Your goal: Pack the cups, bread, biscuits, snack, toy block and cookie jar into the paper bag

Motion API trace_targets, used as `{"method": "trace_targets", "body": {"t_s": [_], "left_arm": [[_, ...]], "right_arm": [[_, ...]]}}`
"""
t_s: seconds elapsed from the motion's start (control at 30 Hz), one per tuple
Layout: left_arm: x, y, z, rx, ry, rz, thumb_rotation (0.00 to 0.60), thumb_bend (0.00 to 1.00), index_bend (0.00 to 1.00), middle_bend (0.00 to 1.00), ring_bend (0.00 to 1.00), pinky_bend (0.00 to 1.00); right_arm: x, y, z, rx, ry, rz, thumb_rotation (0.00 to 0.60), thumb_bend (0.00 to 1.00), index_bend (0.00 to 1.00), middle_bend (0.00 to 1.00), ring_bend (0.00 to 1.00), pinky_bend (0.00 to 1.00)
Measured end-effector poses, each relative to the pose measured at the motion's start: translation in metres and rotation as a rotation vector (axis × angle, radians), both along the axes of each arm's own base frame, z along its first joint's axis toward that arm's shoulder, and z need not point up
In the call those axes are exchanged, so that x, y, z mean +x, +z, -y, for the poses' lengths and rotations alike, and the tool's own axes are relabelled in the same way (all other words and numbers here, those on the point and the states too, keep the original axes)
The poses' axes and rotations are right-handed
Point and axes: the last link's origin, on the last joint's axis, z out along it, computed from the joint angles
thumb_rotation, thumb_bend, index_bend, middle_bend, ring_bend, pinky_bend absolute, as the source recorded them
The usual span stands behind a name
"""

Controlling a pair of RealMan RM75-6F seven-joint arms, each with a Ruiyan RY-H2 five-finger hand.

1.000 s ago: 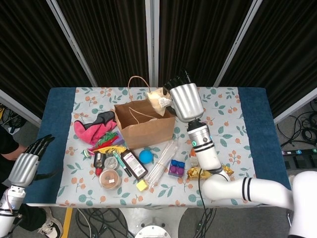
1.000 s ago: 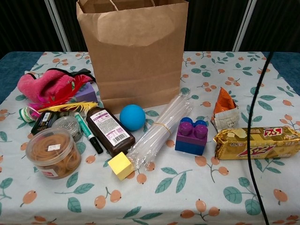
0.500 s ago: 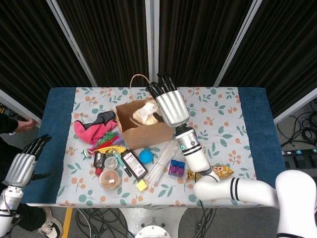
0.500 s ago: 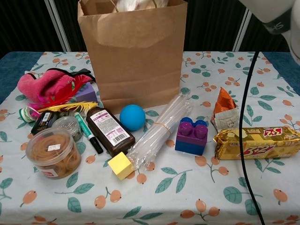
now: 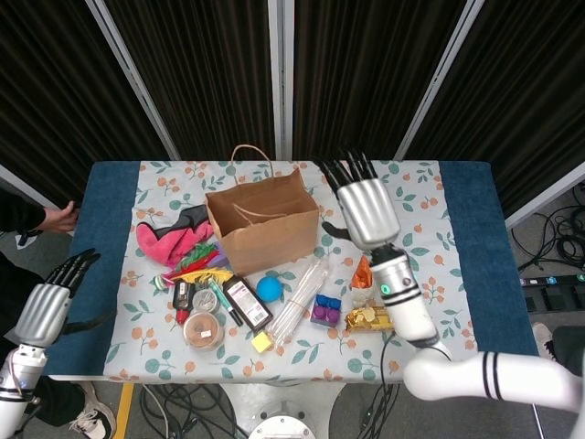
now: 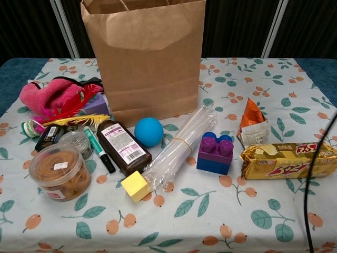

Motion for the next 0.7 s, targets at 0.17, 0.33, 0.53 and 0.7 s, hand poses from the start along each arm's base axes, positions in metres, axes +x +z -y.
{"method": "trace_targets", "body": {"t_s": [0.17,0.33,0.53,0.7], "left_arm": [[0.002,-0.002,0.0,-0.004,-0.003,-0.001,0.6,0.19,0.14,0.18,0.13,0.22],[0.001,-0.004,0.002,-0.007,0.002,-0.002,0.6,0.19,0.14,0.18,0.13,0.22],[-0.001,-0.005,0.004,-0.015,0.001,-0.017,0.6,0.19,0.14,0.18,0.13,0.22],[-0.001,-0.002,0.001,-0.004,-0.007,-0.033,0.6,0.19,0.14,0.18,0.13,0.22]], "right_arm": [[-0.078,0.001,-0.044,0.147,-0.211,-0.146,0.6,0.0,0.19,0.24,0.05,0.0],[-0.14,-0.016,-0.089,0.311,-0.391,-0.249,0.6,0.0,0.21,0.25,0.07,0.0],[-0.179,-0.039,-0.107,0.419,-0.486,-0.255,0.6,0.0,0.21,0.24,0.07,0.0],[-0.19,-0.06,-0.109,0.452,-0.486,-0.242,0.6,0.0,0.21,0.24,0.07,0.0]]}}
